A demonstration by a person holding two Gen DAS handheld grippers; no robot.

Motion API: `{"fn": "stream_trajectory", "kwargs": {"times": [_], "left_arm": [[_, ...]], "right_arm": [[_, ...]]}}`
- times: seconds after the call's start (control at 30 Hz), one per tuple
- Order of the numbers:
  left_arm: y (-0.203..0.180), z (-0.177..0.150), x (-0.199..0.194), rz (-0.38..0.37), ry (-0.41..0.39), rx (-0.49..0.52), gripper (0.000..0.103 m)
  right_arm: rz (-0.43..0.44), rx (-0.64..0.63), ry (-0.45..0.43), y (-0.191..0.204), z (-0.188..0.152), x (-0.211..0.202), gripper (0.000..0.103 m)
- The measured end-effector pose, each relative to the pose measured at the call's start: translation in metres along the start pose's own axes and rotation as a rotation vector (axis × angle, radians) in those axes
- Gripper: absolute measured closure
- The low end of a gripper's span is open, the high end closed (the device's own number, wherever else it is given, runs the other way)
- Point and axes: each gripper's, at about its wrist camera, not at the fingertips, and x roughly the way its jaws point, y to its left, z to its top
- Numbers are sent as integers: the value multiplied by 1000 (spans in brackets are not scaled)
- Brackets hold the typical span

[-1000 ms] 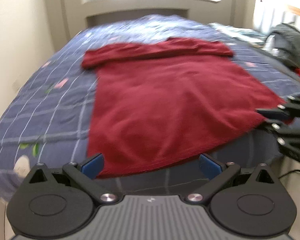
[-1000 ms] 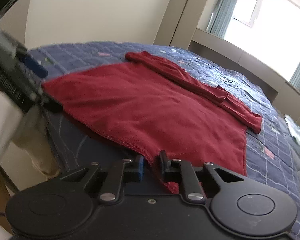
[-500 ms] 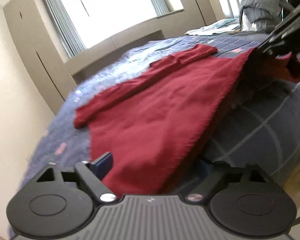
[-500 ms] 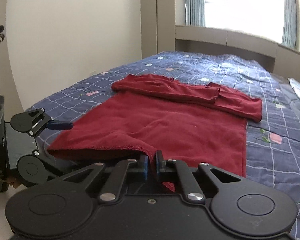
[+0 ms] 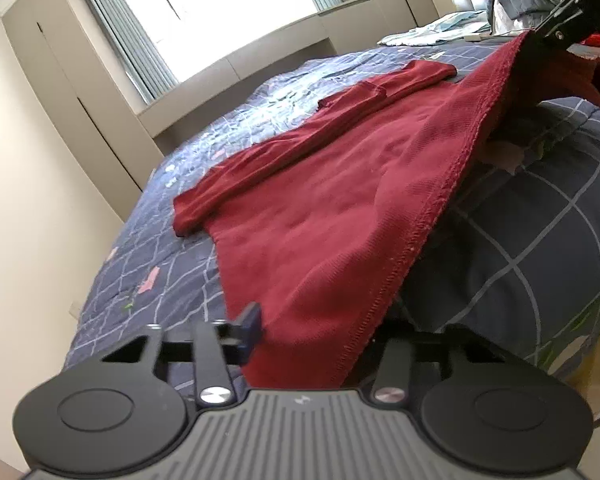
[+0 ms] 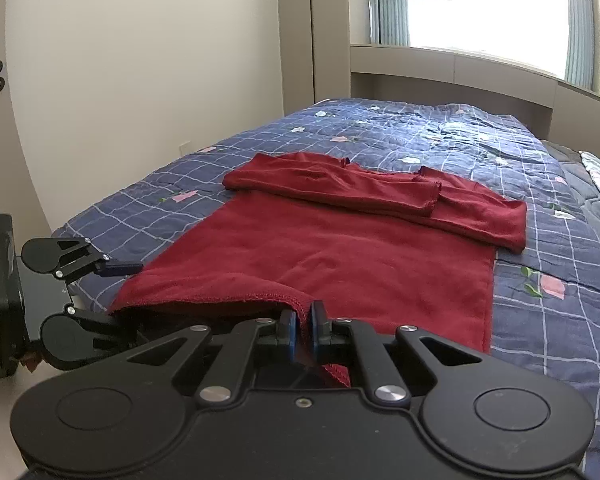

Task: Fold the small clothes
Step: 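Close the right gripper on the hem while the left gripper grasps the hem, then lift the held hem with both grippers and carry it toward the collar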

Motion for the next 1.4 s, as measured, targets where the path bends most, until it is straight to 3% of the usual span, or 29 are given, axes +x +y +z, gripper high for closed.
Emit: {"fn": "stream_trajectory", "kwargs": {"times": [0.1, 0.2, 0.6, 1.03, 1.17, 1.4], "left_arm": [[3, 2, 1, -15, 7, 13, 90], [9, 4, -3, -20, -13, 11, 96], [25, 17, -22, -16, -97, 26, 98], [10, 7, -84, -48, -146, 123, 99], [2, -13, -112, -87, -146, 186, 99], [-6, -45, -172, -237, -70, 234, 99]], "right_arm": [[-2, -8, 2, 1, -1, -1, 96], [-10, -18, 4, 3, -1, -1, 96], [-51, -67, -12, 13, -1, -13, 98], [-69, -149, -12, 27, -21, -59, 99], [-54, -196, 24, 39, -36, -83, 99], [44, -244, 148, 70, -68, -135, 99]]}}
